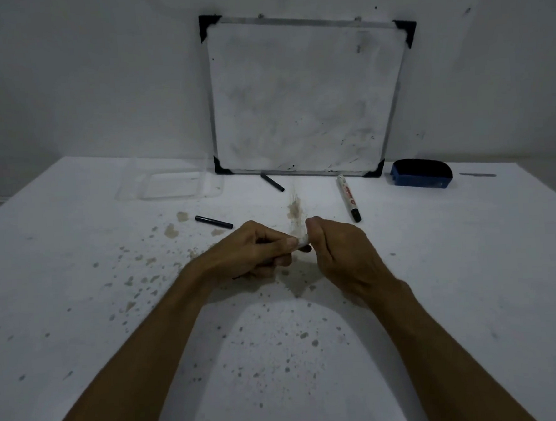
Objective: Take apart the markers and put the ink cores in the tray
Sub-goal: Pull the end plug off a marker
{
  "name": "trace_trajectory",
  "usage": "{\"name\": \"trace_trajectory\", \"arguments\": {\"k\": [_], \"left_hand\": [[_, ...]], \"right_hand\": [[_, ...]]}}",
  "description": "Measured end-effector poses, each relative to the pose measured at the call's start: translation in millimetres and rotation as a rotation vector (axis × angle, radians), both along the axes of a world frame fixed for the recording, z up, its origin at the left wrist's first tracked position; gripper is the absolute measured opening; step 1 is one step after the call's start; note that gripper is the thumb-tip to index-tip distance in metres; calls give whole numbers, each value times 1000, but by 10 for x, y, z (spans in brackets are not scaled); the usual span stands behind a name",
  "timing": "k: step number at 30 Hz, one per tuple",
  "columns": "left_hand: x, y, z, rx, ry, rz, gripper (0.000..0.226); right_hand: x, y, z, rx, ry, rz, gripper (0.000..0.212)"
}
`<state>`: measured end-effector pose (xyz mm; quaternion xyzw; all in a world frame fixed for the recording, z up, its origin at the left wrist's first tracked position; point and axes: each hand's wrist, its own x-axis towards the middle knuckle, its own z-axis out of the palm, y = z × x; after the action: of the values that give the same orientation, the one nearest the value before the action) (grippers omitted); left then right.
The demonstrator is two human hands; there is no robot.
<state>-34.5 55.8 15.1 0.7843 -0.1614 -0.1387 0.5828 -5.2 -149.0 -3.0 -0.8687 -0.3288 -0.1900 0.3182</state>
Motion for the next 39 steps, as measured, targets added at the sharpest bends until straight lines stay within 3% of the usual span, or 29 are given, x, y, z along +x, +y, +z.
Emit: {"name": "trace_trajectory", "arguments": {"k": [2, 4, 7, 10, 15, 18, 21, 23, 26, 31, 35, 39], "left_hand": [[21, -24, -56, 96, -90, 107, 24], [50, -101, -154, 186, -211, 197, 30], [26, -185, -239, 249, -338, 237, 31], [56, -148, -214, 265, -278, 213, 31], [119, -22, -118, 304, -181, 163, 28], [102, 35, -124, 315, -131, 210, 24], [64, 16, -111, 50, -79, 302, 25], [70, -44, -130, -94, -50, 346, 27], [76, -150, -202, -66, -53, 344, 31], [104, -163, -252, -33, -62, 359, 31], [130, -98, -222, 21, -34, 292, 37], [109, -22, -164, -4, -32, 275, 34]], "right_hand": [[-8, 66, -14, 163, 238, -70, 49], [-4, 81, 13, 246, 436, -163, 53], [23, 39, 41, 181, 516, -201, 52], [19, -16, 65, 139, 561, -161, 51], [6, -16, 28, 40, 540, -105, 41], [98, -148, -1, 134, 566, -129, 28], [179, -307, -29, 293, 531, -143, 20], [196, -302, -75, 294, 426, -175, 20], [228, -231, -147, 131, 245, -246, 22], [261, -222, -232, -71, 213, -294, 22], [255, -210, -237, -83, 222, -316, 25], [175, -159, -196, 35, 247, -323, 30]]}}
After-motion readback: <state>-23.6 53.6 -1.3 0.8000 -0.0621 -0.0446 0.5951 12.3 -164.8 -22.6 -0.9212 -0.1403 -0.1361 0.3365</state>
